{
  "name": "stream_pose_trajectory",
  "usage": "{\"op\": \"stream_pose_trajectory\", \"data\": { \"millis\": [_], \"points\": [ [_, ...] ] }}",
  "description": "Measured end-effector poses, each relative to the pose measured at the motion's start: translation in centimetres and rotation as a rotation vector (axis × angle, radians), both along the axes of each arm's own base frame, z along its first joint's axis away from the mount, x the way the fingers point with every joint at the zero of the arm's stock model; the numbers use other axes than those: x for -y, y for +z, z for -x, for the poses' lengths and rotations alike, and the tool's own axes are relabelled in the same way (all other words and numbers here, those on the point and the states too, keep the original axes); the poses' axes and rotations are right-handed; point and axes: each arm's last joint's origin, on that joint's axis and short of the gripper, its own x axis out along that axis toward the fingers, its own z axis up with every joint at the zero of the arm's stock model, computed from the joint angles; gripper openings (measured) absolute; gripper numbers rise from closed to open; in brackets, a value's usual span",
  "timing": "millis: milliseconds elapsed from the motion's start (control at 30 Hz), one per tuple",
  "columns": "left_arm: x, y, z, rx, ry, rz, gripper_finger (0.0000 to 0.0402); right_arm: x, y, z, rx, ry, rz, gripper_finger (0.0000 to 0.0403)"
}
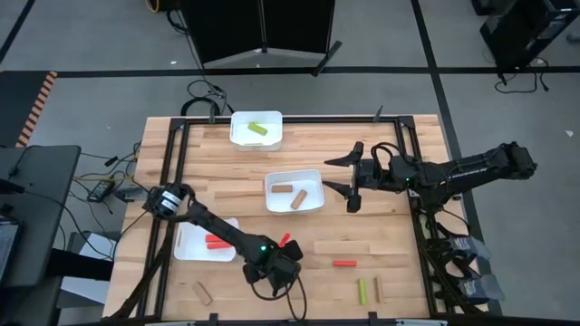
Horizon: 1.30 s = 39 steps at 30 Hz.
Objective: Sort blocks
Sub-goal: Put the orange block into the bottom white bin
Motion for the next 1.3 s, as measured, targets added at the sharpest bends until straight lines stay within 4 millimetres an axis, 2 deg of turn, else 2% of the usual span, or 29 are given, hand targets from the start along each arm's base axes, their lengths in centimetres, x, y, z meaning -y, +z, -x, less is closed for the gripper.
{"op": "stream_pose_trajectory", "data": {
  "millis": [133,200,400,667,833,967,1133,1233,1300],
  "points": [
    [0.0,-1.0,-0.1,-0.013,0.013,-0.031,0.0229,0.0,0.0,0.0,-0.003,-0.011,0.003,0.0272],
    [-0.2,-1.1,-0.2,-0.014,0.027,-0.03,0.0213,0.0,0.0,0.0,-0.003,-0.011,0.003,0.0272],
    [-1.1,-1.2,-0.6,-0.06,0.099,0.043,0.0093,0.0,0.0,0.0,-0.002,-0.011,0.001,0.0271],
    [-2.4,-0.8,-1.2,-0.073,0.208,0.092,0.0095,0.0,0.0,0.0,0.0,-0.009,-0.009,0.027],
    [-2.8,1.3,-1.8,-0.069,0.264,0.119,0.0095,-0.2,0.0,0.0,0.0,0.001,-0.009,0.0268],
    [-3.5,5.7,-1.5,0.039,0.301,0.158,0.0095,-0.5,0.0,0.0,0.002,0.013,-0.006,0.0268],
    [-5.6,10.3,1.3,0.106,0.466,0.133,0.0095,-0.9,0.0,0.1,0.004,0.028,0.002,0.0268],
    [-6.6,13.6,4.2,0.135,0.613,0.163,0.0095,-0.9,0.1,0.1,0.007,0.028,0.003,0.0268],
    [-7.0,14.3,6.3,0.108,0.722,0.15,0.0095,-0.9,0.1,0.1,0.006,0.029,0.001,0.0267]
  ]
}}
